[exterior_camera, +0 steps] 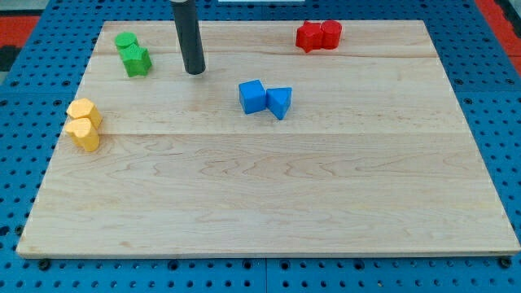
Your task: Push the blue triangle to the right of the blue cube
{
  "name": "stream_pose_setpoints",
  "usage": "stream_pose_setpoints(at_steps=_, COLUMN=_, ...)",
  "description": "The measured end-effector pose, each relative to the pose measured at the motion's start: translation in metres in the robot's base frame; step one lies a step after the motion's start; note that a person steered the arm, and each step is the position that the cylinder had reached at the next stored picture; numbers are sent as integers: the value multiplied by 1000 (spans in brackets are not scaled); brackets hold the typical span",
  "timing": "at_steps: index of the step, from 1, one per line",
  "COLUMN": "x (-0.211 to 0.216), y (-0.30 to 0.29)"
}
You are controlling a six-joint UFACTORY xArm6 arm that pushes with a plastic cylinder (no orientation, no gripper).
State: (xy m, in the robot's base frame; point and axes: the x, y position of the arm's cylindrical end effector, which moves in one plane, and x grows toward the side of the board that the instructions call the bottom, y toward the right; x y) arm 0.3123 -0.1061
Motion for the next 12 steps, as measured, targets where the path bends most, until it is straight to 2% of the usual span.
stream_pose_setpoints(at_steps=1, x=-9, y=0)
stream_pose_setpoints(at_steps=2, x=5, y=-4)
stream_pose_setpoints(at_steps=3, x=5, y=73)
stream_pose_setpoints(at_steps=6, x=12, y=120)
stream_pose_setpoints(at_steps=7, x=12, y=187)
stream_pose_setpoints(at_steps=8, x=0, y=258)
stream_pose_setpoints(at_steps=9, x=-35, y=290)
stream_pose_setpoints(at_steps=10, x=-94, y=290)
stream_pose_setpoints(at_steps=11, x=-121, y=290)
stream_pose_setpoints(at_steps=12, x=-117, y=286)
